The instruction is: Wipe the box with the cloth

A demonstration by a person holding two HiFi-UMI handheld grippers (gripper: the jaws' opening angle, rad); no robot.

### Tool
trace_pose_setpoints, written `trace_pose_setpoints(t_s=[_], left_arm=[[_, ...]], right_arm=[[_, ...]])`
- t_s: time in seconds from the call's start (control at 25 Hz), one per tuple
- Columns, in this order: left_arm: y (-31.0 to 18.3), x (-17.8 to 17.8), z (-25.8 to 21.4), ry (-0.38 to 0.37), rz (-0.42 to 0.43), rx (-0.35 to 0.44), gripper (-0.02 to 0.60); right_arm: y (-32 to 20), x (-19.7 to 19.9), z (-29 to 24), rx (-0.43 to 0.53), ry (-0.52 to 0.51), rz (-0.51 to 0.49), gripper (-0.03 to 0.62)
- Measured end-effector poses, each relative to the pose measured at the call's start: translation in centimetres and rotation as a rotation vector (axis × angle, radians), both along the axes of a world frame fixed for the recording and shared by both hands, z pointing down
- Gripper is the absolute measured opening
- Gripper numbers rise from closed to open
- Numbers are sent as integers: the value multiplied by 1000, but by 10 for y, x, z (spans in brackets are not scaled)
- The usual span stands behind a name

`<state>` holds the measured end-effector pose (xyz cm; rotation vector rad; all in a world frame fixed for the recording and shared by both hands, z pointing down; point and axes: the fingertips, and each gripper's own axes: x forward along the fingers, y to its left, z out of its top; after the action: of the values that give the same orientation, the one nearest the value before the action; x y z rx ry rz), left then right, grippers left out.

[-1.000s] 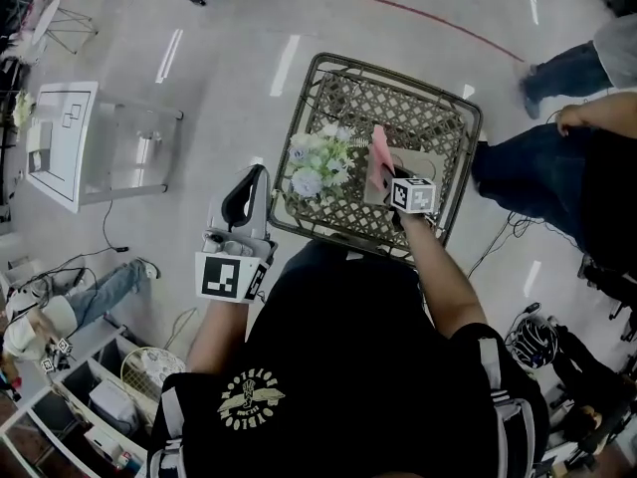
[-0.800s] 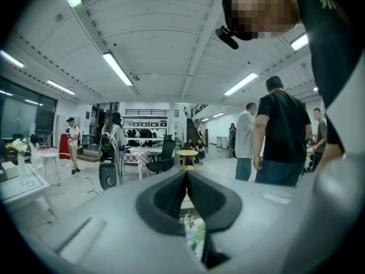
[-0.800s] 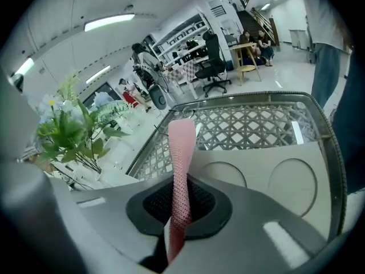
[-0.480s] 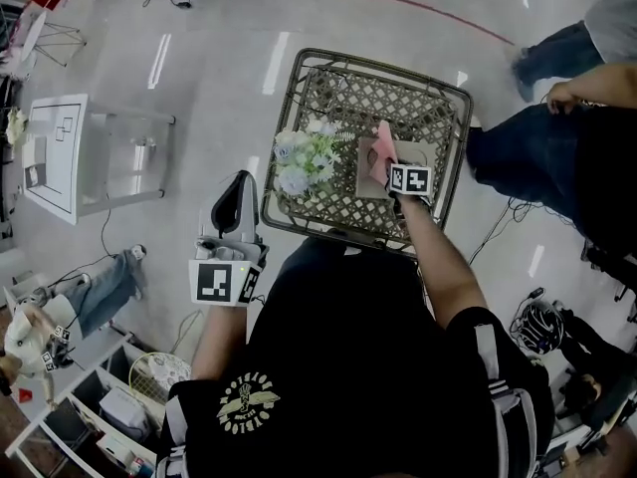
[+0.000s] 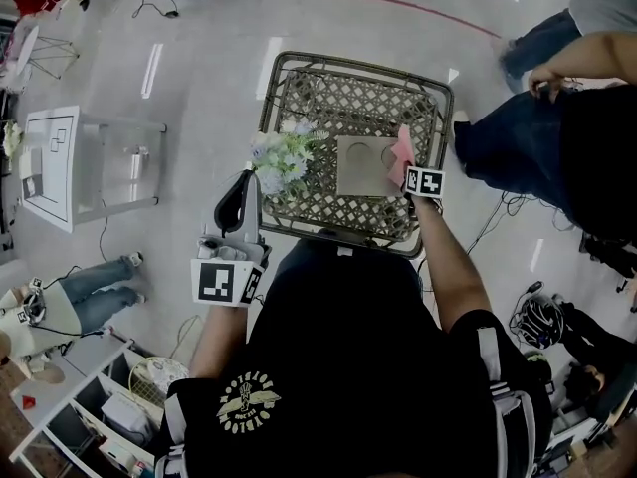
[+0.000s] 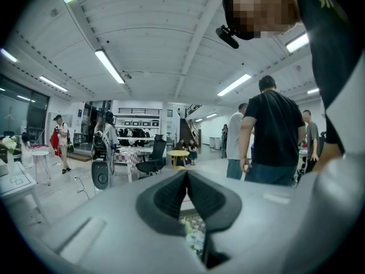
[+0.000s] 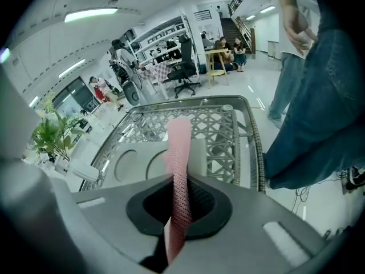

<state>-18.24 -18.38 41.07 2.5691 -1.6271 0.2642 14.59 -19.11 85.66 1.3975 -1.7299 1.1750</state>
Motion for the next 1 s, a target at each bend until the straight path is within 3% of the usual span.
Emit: trace_pose_setpoints(t_s=[0.24, 0.44, 0.72, 0.88, 1.0], left_arm=[[8, 35, 0, -3, 17, -9, 0], [13, 49, -2, -7, 8, -1, 0], [20, 42, -1, -9, -24, -7, 0], [24, 26, -2, -17, -53, -4, 0], [27, 11, -4, -23, -66, -7, 0]], right_arm=[[13, 43, 8, -40, 16, 30, 17], [9, 43, -1, -3, -26, 14, 17], [22, -44, -61, 92, -213, -152, 17], [37, -114, -62, 61, -319, -238, 17], [46, -158, -52, 25, -341, -298, 17]])
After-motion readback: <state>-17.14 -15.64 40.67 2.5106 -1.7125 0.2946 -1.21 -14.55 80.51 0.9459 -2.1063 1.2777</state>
